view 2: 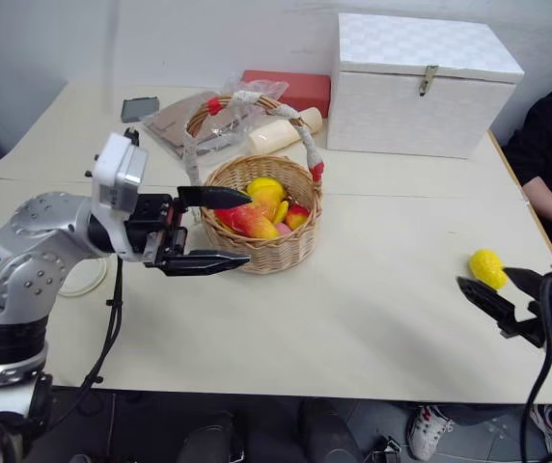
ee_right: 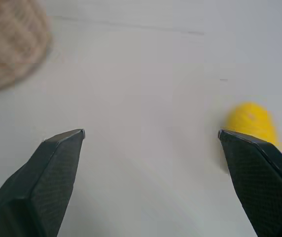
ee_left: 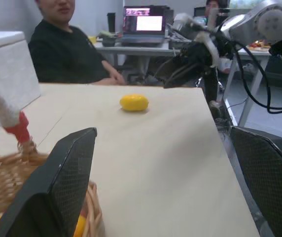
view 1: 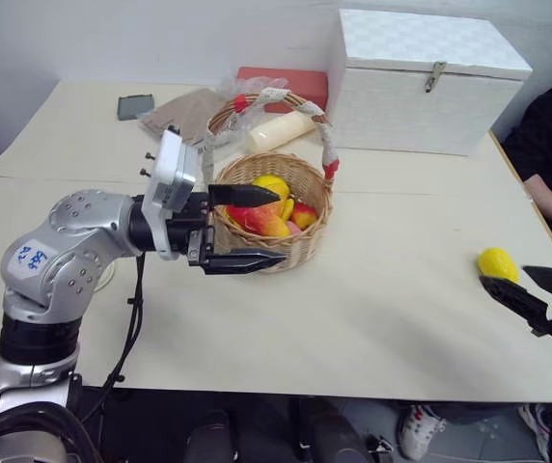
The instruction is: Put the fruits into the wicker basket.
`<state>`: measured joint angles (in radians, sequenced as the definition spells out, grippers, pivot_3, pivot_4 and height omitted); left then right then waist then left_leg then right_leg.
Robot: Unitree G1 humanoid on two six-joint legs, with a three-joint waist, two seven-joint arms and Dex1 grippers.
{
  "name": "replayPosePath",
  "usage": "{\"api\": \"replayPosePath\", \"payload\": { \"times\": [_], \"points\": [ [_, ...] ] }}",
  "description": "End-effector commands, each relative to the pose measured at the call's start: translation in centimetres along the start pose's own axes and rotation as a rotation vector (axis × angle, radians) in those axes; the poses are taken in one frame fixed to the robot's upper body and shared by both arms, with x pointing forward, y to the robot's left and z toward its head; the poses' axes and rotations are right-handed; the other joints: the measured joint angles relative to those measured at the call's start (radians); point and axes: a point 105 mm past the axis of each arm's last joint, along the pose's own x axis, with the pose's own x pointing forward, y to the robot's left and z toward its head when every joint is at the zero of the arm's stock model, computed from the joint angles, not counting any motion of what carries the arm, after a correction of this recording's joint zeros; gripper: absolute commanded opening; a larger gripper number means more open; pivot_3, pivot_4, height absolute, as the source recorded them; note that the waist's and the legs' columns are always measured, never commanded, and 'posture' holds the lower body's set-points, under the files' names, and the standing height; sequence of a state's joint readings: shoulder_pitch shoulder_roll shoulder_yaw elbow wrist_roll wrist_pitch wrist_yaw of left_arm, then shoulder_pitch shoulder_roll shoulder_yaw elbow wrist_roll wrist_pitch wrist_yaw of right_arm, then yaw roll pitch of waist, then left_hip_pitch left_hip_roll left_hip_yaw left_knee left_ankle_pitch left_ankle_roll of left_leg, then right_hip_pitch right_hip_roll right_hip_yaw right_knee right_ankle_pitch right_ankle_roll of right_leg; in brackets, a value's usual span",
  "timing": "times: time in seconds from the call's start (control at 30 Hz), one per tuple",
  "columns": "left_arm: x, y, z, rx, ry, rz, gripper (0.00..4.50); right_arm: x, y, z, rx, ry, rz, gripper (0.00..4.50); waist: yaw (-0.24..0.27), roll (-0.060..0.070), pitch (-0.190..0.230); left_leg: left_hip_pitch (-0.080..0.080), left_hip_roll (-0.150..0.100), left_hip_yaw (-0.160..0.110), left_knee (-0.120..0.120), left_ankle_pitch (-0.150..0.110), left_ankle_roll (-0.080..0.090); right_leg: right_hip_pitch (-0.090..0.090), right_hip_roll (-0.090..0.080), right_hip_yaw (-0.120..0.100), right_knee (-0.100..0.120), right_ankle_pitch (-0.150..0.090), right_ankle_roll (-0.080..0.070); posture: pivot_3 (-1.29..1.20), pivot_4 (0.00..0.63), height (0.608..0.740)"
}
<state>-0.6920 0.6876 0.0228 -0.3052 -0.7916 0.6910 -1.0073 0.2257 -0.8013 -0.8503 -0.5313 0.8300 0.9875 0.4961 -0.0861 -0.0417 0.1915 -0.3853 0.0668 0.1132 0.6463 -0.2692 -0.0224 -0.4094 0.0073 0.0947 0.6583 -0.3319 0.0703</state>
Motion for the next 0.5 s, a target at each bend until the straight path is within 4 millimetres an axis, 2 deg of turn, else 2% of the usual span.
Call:
{"api": "replayPosePath", "payload": {
  "times": [0.03,0.13,0.2,0.33,0.43,0.5],
  "points": [
    [0.7,0.1,0.6,0.045,-0.015,-0.032,4.50,0.9,-3.0,0.2,-0.053,-0.041,-0.140,4.48,-0.004,0.000,0.000,0.000,0.000,0.001,0.000,0.000,0.001,0.000,0.000,0.002,0.000,0.001,0.001,0.00,0.150,0.740],
    [1.0,0.2,0.7,0.051,-0.021,-0.045,4.50,2.1,-4.4,0.0,-0.087,-0.039,-0.185,4.48,-0.001,0.001,0.000,0.000,-0.001,0.003,0.000,0.001,0.000,-0.001,0.000,0.003,0.000,0.001,0.001,0.00,0.150,0.740],
    [1.1,0.3,0.8,0.054,-0.028,-0.040,4.50,3.7,-4.9,0.0,-0.121,-0.024,-0.173,4.48,0.001,0.001,0.000,0.000,0.000,0.002,0.000,0.002,-0.003,-0.002,0.000,0.003,0.002,0.001,0.001,0.00,0.150,0.740],
    [1.0,0.5,1.0,0.066,-0.032,-0.032,4.50,6.2,-5.6,-0.1,-0.090,0.000,-0.173,4.48,0.002,0.001,0.000,0.000,0.000,0.004,0.000,0.002,-0.004,-0.003,0.000,0.004,0.002,0.001,0.001,0.00,0.150,0.740],
    [1.0,0.5,1.1,0.074,-0.035,-0.026,4.50,7.5,-6.7,-0.7,-0.094,0.031,-0.214,4.48,0.004,0.001,0.000,0.000,0.000,0.004,0.000,0.001,-0.004,-0.003,0.000,0.005,0.002,0.001,0.002,0.00,0.150,0.740],
    [0.9,0.4,1.3,0.079,-0.037,-0.023,4.50,8.3,-6.8,-1.3,-0.054,0.063,-0.196,4.48,0.007,0.002,0.000,-0.001,-0.001,0.004,0.000,0.001,-0.004,-0.003,-0.001,0.004,0.002,0.001,0.002,0.00,0.150,0.740]
  ]
}}
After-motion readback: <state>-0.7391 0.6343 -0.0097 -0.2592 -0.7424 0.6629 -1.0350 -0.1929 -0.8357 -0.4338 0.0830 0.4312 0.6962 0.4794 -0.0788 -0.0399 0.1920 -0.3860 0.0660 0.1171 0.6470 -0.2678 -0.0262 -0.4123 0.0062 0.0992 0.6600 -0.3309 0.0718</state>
